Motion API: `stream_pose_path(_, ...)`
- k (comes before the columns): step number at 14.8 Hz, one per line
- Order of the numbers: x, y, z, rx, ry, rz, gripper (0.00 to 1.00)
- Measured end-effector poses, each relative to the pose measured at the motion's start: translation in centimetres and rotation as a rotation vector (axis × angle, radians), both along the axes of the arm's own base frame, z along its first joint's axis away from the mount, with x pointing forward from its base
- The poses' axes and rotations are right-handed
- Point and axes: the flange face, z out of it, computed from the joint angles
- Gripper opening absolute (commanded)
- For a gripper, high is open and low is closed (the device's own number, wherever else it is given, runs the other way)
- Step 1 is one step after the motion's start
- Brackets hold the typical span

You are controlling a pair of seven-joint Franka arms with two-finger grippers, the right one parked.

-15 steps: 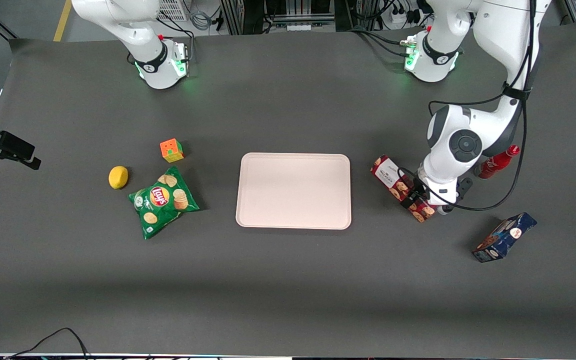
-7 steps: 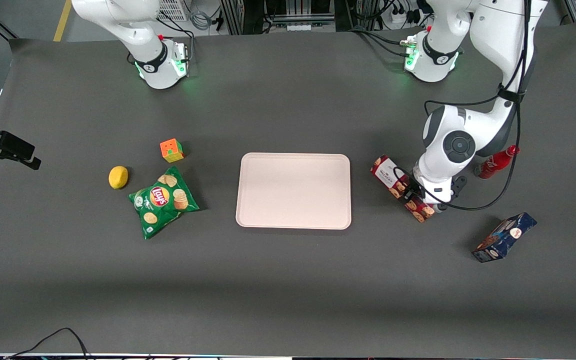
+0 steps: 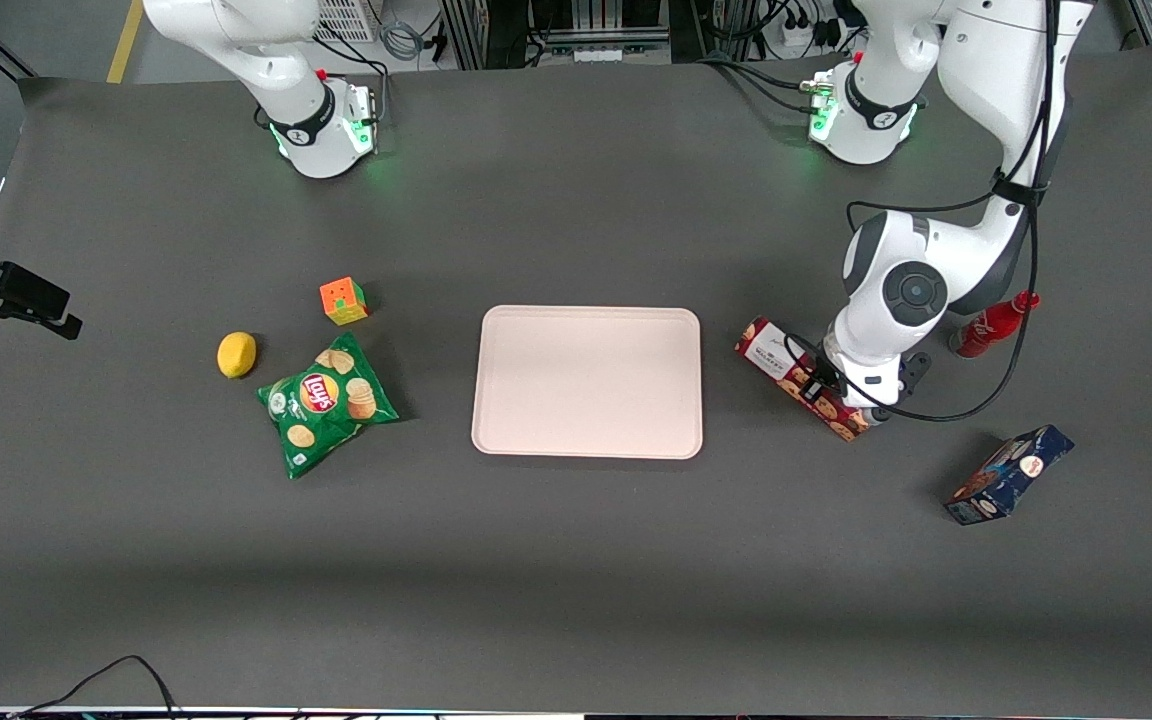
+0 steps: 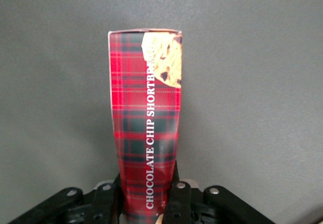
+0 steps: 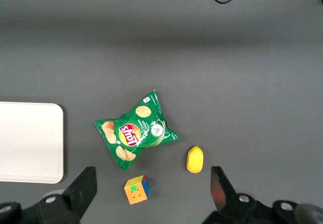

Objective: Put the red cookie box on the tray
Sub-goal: 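Lower the open left gripper around the box and close it, then lift the held box and carry it over the pink tray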

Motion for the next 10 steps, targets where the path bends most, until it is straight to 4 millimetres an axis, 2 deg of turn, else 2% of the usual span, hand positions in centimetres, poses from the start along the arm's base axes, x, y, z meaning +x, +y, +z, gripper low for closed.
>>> stream_pose_path(2, 0.8, -0.2, 1.0, -0.005, -0.020, -0.001, 0.04)
stream_pose_path(4, 2.0, -0.7, 3.6, -0.001, -0.008, -0.022, 0.04)
stream_pose_path(6, 3.7, -1.3, 8.3, 0.012, 0.034, -0.073, 0.05)
stream_pose_path(8, 5.2, -2.0, 14.1, 0.014, 0.043, -0.143, 0.04)
stream_pose_path(10, 5.9, -3.6, 18.9, 0.004, 0.013, -0.213, 0.02)
